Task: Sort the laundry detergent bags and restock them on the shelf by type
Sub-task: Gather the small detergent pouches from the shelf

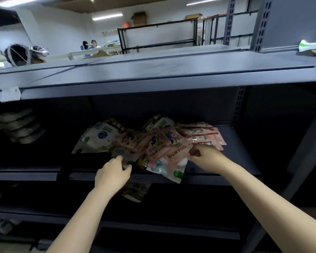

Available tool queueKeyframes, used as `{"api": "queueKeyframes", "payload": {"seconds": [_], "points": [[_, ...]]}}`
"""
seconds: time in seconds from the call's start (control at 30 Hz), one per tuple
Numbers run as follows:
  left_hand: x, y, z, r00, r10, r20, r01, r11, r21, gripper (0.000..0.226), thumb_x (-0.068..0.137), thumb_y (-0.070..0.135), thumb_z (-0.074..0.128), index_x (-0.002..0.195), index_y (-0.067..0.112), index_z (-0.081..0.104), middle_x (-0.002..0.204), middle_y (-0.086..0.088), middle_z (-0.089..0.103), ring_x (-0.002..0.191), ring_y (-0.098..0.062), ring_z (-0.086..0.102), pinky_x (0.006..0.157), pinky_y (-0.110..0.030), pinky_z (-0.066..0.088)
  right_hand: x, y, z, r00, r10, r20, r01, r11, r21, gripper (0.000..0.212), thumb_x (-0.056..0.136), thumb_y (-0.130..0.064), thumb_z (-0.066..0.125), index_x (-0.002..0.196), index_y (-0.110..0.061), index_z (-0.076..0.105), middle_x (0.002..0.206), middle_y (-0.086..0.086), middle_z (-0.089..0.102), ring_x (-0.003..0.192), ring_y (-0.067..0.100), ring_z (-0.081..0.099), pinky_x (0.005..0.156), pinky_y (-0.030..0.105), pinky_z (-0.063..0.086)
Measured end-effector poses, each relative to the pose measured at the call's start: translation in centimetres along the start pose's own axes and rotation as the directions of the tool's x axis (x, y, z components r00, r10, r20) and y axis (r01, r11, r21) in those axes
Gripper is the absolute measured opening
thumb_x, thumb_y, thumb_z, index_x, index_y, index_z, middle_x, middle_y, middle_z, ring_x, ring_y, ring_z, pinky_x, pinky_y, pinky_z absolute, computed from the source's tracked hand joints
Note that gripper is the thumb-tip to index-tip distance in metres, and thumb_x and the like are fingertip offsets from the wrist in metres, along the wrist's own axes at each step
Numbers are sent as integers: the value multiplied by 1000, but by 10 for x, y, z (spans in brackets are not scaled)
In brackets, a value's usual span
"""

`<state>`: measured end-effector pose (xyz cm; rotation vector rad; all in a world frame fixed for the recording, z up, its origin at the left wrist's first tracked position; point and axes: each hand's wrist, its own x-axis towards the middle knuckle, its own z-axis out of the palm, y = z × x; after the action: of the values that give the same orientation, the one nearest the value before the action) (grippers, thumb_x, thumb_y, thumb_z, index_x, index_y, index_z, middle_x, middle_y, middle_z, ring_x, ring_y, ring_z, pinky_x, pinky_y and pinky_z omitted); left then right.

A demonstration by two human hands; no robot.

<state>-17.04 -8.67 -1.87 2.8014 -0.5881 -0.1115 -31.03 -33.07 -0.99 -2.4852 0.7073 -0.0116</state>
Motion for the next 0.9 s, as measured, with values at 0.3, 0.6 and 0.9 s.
{"api": "queueKeyframes", "payload": {"seconds": [0.3, 0.6, 0.9], "points": [[63, -10, 20, 996, -32, 83, 43, 990, -133, 28, 86, 39, 50, 101, 18, 59, 103, -6, 62, 93, -29, 58, 90, -39, 48, 52, -1, 2, 996, 73, -45, -76, 995, -60, 35, 91, -38, 49, 124, -29, 57, 136, 0, 52, 121, 25, 50, 97, 34, 44], [127, -45, 25, 999, -21, 28, 24, 994, -109, 54, 84, 55, 43, 126, 21, 47, 126, -9, 50, 117, -29, 46, 96, -44, 42, 83, -41, 15, 991, -28, -132, 38, 996, 78, 45, 89, -46, 58, 125, -20, 55, 122, -4, 57, 108, 17, 56, 81, 26, 45], [199, -113, 19, 973, -171, -153, 133, 964, -229, 71, 90, 40, 53, 146, 8, 25, 150, -18, 26, 137, -36, 26, 106, -46, 31, 128, -103, 51, 984, -103, -147, 106, 994, 11, 31, 96, -33, 50, 126, -31, 57, 125, -4, 60, 110, 16, 58, 84, 27, 46]]}}
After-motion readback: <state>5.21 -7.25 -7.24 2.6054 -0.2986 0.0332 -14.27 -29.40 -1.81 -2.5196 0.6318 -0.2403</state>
